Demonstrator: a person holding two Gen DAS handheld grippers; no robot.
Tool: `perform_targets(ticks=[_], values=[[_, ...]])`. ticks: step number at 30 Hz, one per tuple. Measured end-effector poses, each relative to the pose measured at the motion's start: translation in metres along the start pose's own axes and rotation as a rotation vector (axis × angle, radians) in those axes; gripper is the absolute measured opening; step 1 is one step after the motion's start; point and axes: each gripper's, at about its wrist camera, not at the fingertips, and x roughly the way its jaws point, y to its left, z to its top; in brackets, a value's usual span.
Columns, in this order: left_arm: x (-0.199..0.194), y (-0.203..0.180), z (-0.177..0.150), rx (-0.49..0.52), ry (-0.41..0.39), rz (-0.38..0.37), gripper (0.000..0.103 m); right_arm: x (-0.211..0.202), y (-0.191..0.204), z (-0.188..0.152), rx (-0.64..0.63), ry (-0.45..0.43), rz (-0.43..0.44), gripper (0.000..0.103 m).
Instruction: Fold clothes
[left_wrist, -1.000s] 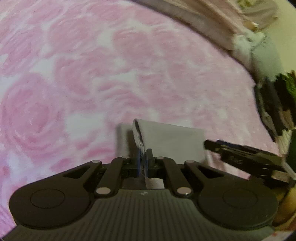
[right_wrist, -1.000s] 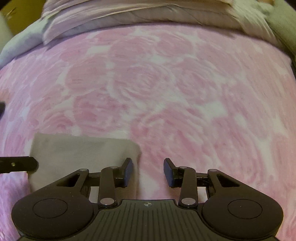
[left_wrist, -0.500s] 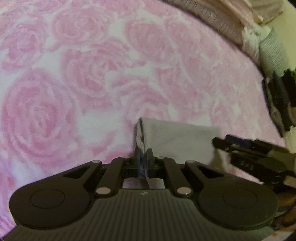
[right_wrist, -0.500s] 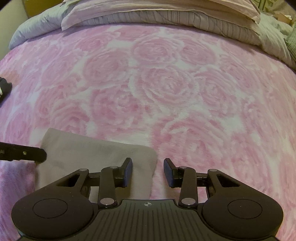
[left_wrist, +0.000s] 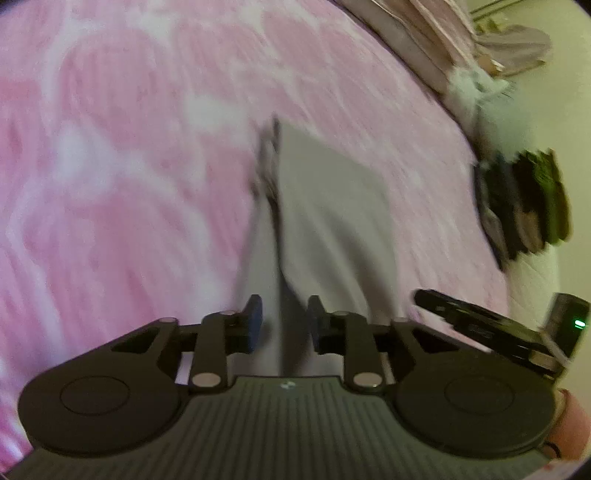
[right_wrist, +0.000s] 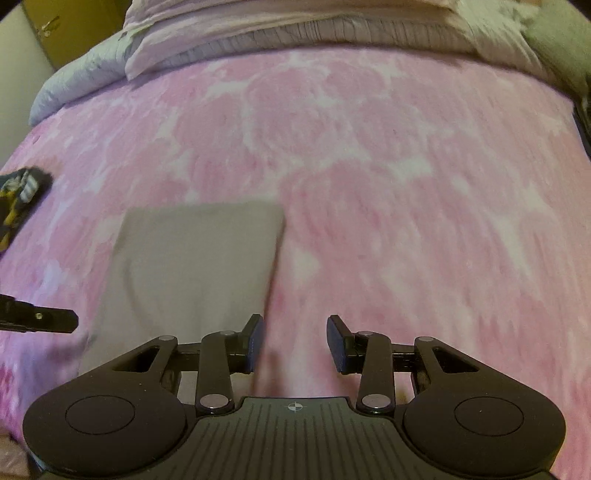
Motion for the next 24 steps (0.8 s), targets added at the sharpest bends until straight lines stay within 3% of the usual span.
perform_targets(ticks=[2,4,6,8,9,10,11,17,24], values=[[-0.002,-0.003,-0.018,-0.001,0.0,-0.031,0.028,-0.008,-0.002,-0.019,0.012,0.031,0.007,0.035],[0.002,-0.006,-0.031,-0.016,-0.01,-0.06,0.04,-0.012,-0.004,-0.035,0.026,0.063,0.016,0.035],[0.006,-0.007,-0.037,-0.021,-0.028,-0.065,0.041,-0.014,-0.004,-0.044,0.043,0.075,0.021,0.035],[0.013,-0.01,-0.041,-0.006,-0.037,-0.046,0.035,-0.016,-0.004,-0.05,0.045,0.074,0.019,0.035],[0.014,-0.011,-0.042,0.004,-0.04,-0.047,0.024,-0.017,-0.003,-0.052,0.04,0.072,0.02,0.035],[0.014,-0.013,-0.044,0.016,-0.044,-0.058,0.005,-0.017,-0.002,-0.053,0.032,0.07,0.023,0.035],[0.015,-0.016,-0.045,0.026,-0.044,-0.064,0.0,-0.018,-0.001,-0.053,0.025,0.067,0.029,0.035],[-0.014,-0.017,-0.058,0.052,-0.112,-0.03,0.0,-0.027,0.014,-0.062,-0.029,0.047,0.07,0.035],[-0.017,0.006,-0.068,0.029,-0.106,0.108,0.0,-0.022,0.03,-0.07,-0.057,0.049,0.084,0.035]])
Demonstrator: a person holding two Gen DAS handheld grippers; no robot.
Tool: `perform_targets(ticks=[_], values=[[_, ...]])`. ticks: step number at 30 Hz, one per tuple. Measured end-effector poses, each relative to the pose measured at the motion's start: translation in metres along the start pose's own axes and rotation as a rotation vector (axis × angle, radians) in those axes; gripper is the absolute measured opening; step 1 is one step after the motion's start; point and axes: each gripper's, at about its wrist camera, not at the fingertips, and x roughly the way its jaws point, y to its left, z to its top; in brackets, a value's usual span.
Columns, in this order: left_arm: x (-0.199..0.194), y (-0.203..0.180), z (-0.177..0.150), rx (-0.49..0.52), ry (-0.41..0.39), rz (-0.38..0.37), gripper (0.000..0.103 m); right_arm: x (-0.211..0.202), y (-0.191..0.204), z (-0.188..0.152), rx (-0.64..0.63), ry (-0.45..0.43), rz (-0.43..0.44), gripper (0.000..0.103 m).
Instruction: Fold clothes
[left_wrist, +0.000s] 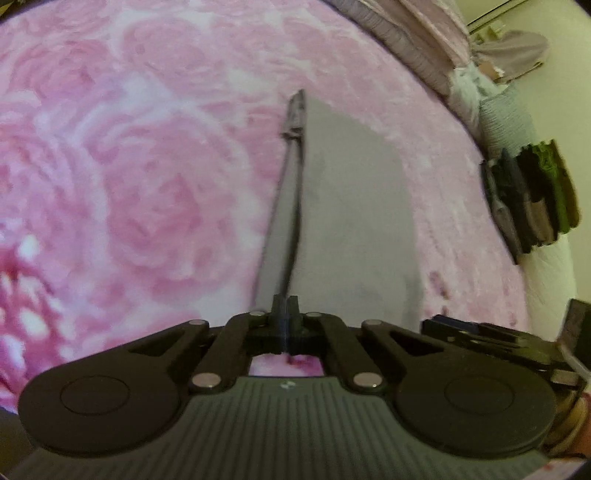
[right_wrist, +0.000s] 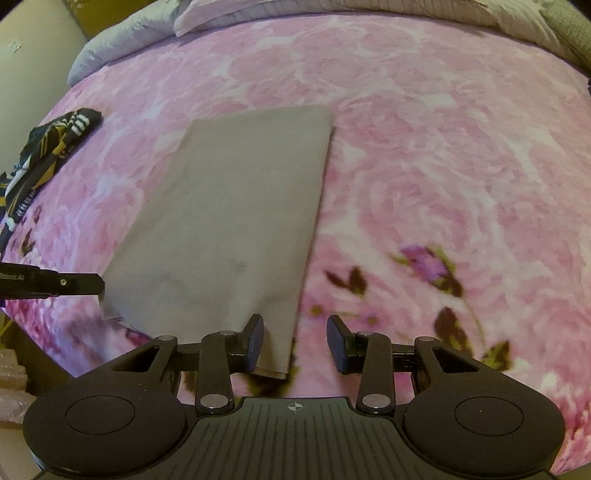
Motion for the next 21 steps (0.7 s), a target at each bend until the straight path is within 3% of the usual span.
perform_targets(ticks=[5,8,10,11,17,18,21], values=[[0.003,0.009,-0.002,0.021,0.01,0.049,0.0,0.004,0.001,-0.003,-0.015,0.011,-0.017,0.035],[-0.003,0.007,-0.001,-0.008,0.001,-0.015,0.0,0.002,-0.003,-0.005,0.004,0.003,-0.019,0.035],[-0.006,0.004,-0.001,-0.015,-0.009,-0.025,0.017,0.001,-0.004,-0.007,0.011,0.002,-0.023,0.035],[-0.005,0.003,-0.001,-0.014,-0.003,-0.032,0.019,0.001,-0.004,-0.008,0.012,0.003,-0.026,0.035],[0.019,0.001,-0.001,-0.008,0.055,-0.033,0.017,0.002,-0.003,-0.01,0.016,0.004,-0.033,0.035],[0.02,-0.002,-0.001,0.012,0.05,-0.032,0.003,0.002,-0.003,-0.01,0.016,0.006,-0.035,0.035],[0.011,-0.009,-0.004,0.063,0.0,-0.013,0.0,0.002,-0.002,-0.01,0.016,0.006,-0.037,0.035]])
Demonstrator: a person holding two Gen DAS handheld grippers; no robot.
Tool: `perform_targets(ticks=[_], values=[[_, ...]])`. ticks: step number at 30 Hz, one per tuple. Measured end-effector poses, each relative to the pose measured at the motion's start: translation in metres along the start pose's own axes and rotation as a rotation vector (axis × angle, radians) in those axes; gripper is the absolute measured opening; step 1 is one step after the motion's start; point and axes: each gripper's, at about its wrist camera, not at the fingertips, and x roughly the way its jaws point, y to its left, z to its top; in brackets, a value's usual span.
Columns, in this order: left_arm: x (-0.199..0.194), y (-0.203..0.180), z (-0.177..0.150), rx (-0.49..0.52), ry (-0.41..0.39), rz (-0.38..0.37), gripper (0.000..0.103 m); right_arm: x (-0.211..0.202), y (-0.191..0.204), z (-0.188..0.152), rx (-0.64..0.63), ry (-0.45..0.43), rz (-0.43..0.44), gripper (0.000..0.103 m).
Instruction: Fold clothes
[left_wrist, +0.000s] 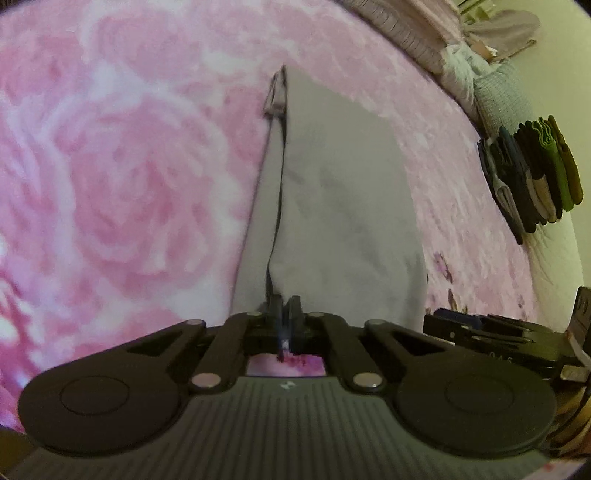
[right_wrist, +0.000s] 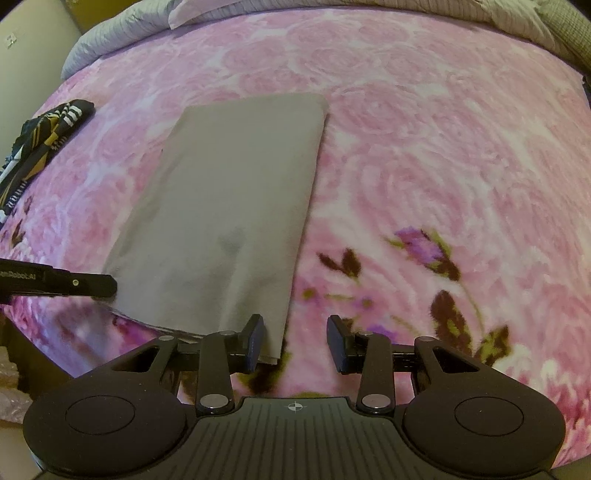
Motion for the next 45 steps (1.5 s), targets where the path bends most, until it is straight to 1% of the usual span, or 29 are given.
perform_targets(ticks=[3,4,5,6,9,12,13,15,16,18,21,23,25,28,32,34,36,38,39,42,45], values=[[-0.017,-0.003,-0.003,0.023,-0.08,0.02,0.0,0.0,0.001,0.0,-0.003,-0.003,0.003,0.035],[-0.02,0.0,-0.005,0.018,-0.091,0.034,0.0,0.002,0.002,0.0,-0.005,-0.002,0.003,0.035],[-0.02,0.004,-0.008,0.009,-0.091,0.044,0.0,0.003,0.002,0.0,-0.008,0.0,0.002,0.035],[-0.017,0.009,-0.01,-0.003,-0.074,0.057,0.0,0.005,0.003,0.0,-0.011,0.004,0.001,0.035],[-0.004,0.01,-0.019,0.006,-0.04,0.078,0.0,0.011,0.004,-0.001,-0.016,0.025,-0.015,0.035],[0.002,0.005,-0.02,0.017,-0.044,0.105,0.001,0.013,0.005,-0.002,-0.014,0.043,-0.026,0.035],[0.002,0.004,-0.019,0.024,-0.038,0.115,0.005,0.013,0.004,-0.001,-0.016,0.048,-0.028,0.035],[-0.001,0.001,-0.016,0.041,-0.018,0.127,0.009,0.01,0.003,0.001,-0.02,0.049,-0.037,0.035],[-0.005,0.001,-0.013,0.048,-0.012,0.13,0.014,0.008,0.003,0.003,-0.018,0.046,-0.04,0.035],[-0.016,0.003,-0.006,0.05,-0.034,0.123,0.015,0.004,-0.002,0.008,-0.003,0.03,-0.041,0.035],[-0.024,0.006,0.014,0.009,-0.075,0.074,0.015,0.003,-0.008,0.02,0.026,-0.001,-0.043,0.035],[-0.016,0.001,0.029,0.029,-0.095,0.057,0.015,0.005,-0.01,0.027,0.033,-0.014,-0.052,0.035],[-0.001,-0.009,0.045,0.064,-0.099,0.044,0.015,0.009,-0.012,0.033,0.034,-0.023,-0.066,0.035],[0.02,-0.015,0.061,0.081,-0.087,0.057,0.015,0.011,-0.014,0.04,0.033,-0.031,-0.069,0.035],[0.033,-0.013,0.069,0.08,-0.072,0.061,0.014,0.013,-0.013,0.042,0.03,-0.034,-0.075,0.035],[0.039,-0.013,0.071,0.081,-0.061,0.083,0.014,0.014,-0.014,0.043,0.032,-0.028,-0.077,0.035],[0.04,-0.011,0.072,0.065,-0.059,0.086,0.013,0.017,-0.015,0.043,0.038,-0.02,-0.08,0.035],[0.041,-0.01,0.072,0.056,-0.063,0.088,0.011,0.019,-0.016,0.043,0.041,-0.015,-0.078,0.035],[0.042,-0.011,0.072,0.062,-0.067,0.087,0.001,0.02,-0.016,0.043,0.041,-0.013,-0.078,0.035],[0.042,-0.014,0.071,0.086,-0.082,0.093,0.0,0.022,-0.015,0.045,0.037,-0.01,-0.078,0.035],[0.032,-0.013,0.065,0.092,-0.138,0.12,0.0,0.024,-0.016,0.048,0.03,-0.012,-0.078,0.035]])
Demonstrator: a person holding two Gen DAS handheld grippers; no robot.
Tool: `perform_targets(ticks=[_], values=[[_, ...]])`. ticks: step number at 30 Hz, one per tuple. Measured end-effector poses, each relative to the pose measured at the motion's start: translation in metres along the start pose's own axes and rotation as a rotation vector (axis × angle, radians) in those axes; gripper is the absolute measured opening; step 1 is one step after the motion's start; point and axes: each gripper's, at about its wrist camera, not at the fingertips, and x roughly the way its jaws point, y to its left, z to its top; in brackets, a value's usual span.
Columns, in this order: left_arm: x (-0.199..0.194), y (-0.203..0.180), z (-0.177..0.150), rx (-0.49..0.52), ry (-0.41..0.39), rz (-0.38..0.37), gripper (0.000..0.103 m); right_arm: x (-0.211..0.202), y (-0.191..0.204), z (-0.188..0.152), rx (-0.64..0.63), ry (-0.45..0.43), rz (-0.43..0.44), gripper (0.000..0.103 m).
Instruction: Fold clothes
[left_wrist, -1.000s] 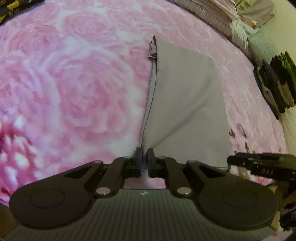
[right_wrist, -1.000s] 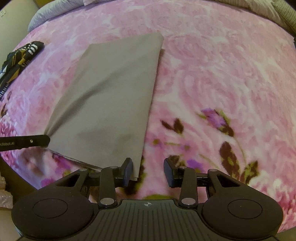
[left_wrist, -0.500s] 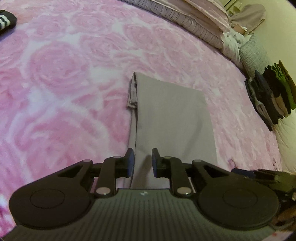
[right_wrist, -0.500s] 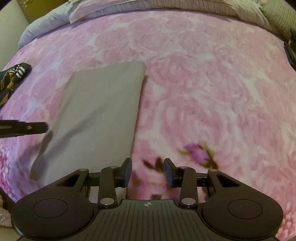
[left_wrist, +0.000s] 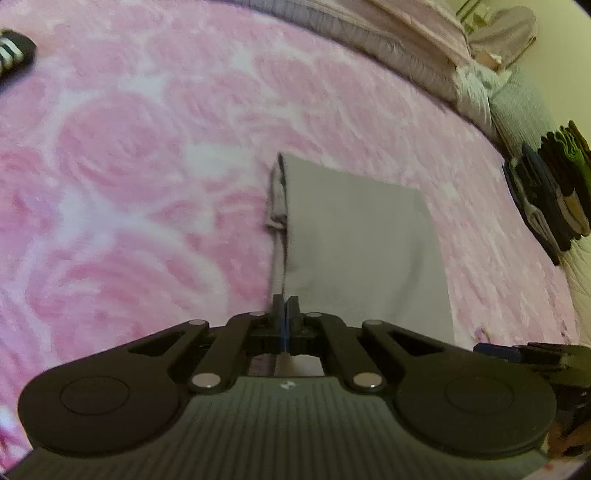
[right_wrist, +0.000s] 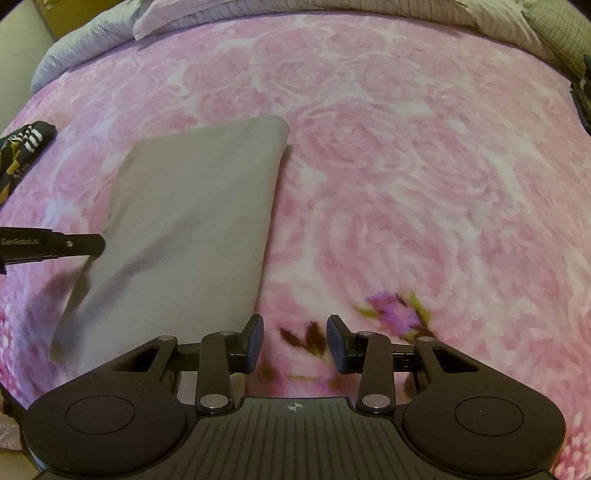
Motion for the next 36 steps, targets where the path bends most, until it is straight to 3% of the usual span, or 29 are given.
perform_targets(ticks=[8,12,16,18,21,28,33,36], values=[[0.005,-0.011,0.0,0.06,0.025,0.094,0.0,0.006,0.001,0.011,-0.023,-0.009,-0.005,0.035],[-0.013,-0.022,0.015,0.062,-0.06,0.118,0.0,-0.006,0.006,0.022,-0.041,-0.095,0.019,0.035],[-0.001,-0.047,0.035,0.166,-0.097,0.064,0.0,-0.002,0.022,0.038,-0.092,-0.167,0.097,0.035],[0.017,-0.057,0.037,0.236,-0.08,0.065,0.0,0.009,0.031,0.042,-0.128,-0.194,0.121,0.035],[0.041,-0.057,0.025,0.276,-0.02,0.13,0.0,0.035,0.041,0.038,-0.176,-0.138,0.102,0.035],[-0.002,-0.04,-0.036,0.27,-0.009,0.204,0.0,0.006,0.041,-0.036,-0.211,-0.114,0.157,0.035],[-0.032,-0.031,-0.079,0.169,0.036,0.262,0.0,-0.013,0.041,-0.093,-0.228,-0.025,0.164,0.035],[-0.045,-0.032,-0.089,0.062,0.098,0.294,0.001,-0.021,0.039,-0.101,-0.233,0.041,0.165,0.035]])
